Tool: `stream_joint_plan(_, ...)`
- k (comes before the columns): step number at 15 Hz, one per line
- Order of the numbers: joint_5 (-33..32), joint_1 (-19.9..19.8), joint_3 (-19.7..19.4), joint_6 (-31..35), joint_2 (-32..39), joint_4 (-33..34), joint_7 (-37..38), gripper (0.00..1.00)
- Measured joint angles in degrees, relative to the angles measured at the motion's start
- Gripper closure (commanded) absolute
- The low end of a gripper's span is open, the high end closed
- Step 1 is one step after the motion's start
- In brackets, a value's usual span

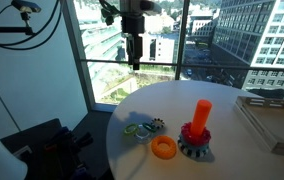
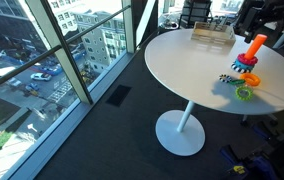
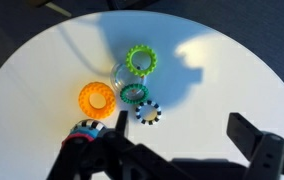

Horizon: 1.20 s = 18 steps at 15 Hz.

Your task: Put the orange ring on the ring holder

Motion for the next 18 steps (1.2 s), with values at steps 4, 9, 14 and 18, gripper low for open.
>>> stream_joint_plan(4, -0.1, -2.0, -3.1, 5.4, 1.5, -3.0, -0.8, 0.0)
stream_joint_plan(9, -0.1, -4.8, -7.0, 12.9, 2.7, -7.3, -2.9, 0.0)
stream_joint_plan(14, -0.1, -5.7, -8.2, 14.3, 3.9, -7.9, -3.1, 0.0)
stream_joint_plan(18, -0.1, -5.6, -8.0, 14.3, 3.9, -7.9, -3.1, 0.0)
